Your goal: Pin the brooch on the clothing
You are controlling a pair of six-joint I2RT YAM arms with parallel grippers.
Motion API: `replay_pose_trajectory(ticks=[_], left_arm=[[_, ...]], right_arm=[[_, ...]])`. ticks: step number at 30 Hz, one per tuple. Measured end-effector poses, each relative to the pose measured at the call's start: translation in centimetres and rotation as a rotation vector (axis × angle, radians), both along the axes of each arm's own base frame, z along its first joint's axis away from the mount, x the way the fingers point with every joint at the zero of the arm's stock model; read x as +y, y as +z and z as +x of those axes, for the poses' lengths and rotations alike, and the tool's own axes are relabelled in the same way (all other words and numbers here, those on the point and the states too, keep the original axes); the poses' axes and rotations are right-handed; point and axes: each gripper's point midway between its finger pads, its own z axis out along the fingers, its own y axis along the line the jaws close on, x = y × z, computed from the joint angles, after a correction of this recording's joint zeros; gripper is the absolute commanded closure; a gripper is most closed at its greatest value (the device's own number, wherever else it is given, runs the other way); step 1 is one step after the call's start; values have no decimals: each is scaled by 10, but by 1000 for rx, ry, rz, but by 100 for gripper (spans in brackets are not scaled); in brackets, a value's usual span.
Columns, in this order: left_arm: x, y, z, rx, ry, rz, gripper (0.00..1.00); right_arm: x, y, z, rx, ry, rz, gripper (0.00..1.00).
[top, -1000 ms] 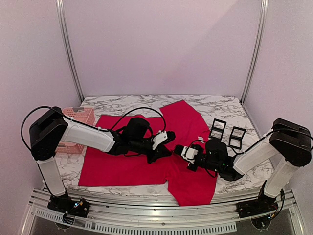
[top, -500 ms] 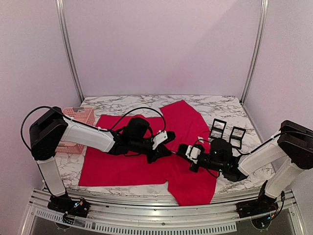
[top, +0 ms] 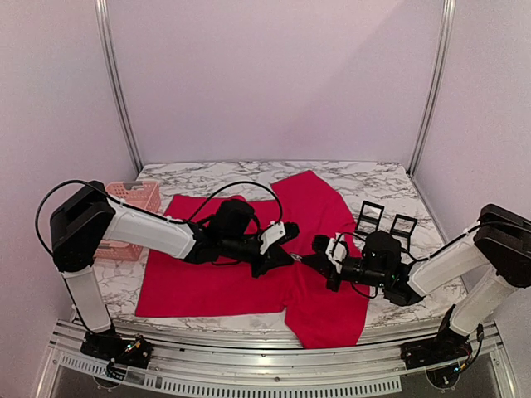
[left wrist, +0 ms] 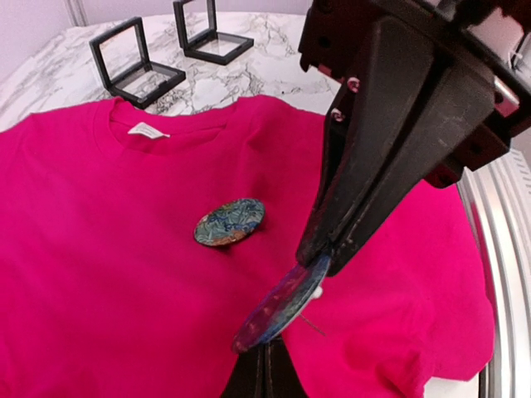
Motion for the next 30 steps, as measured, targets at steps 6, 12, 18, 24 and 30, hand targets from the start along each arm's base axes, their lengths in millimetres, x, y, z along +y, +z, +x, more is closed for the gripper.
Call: replay_pose_trajectory(ticks=[6, 12, 18, 24, 30], left_arm=[[-5, 8, 0, -10, -3, -36, 90], [-4, 8, 2, -11, 5, -47, 64], [5, 3, -6, -7, -57, -22, 60], [3, 15, -21, -25, -171, -62, 50], [-12, 33, -23, -44, -191, -164, 70]], right_arm=[[-9, 7, 2, 87, 15, 82, 100], [-11, 10, -2, 157, 53, 136, 100], [-15, 8, -7, 230, 103, 167, 100], [-20, 7, -8, 297, 153, 198, 100], [-20, 0, -11, 347, 185, 201, 100]])
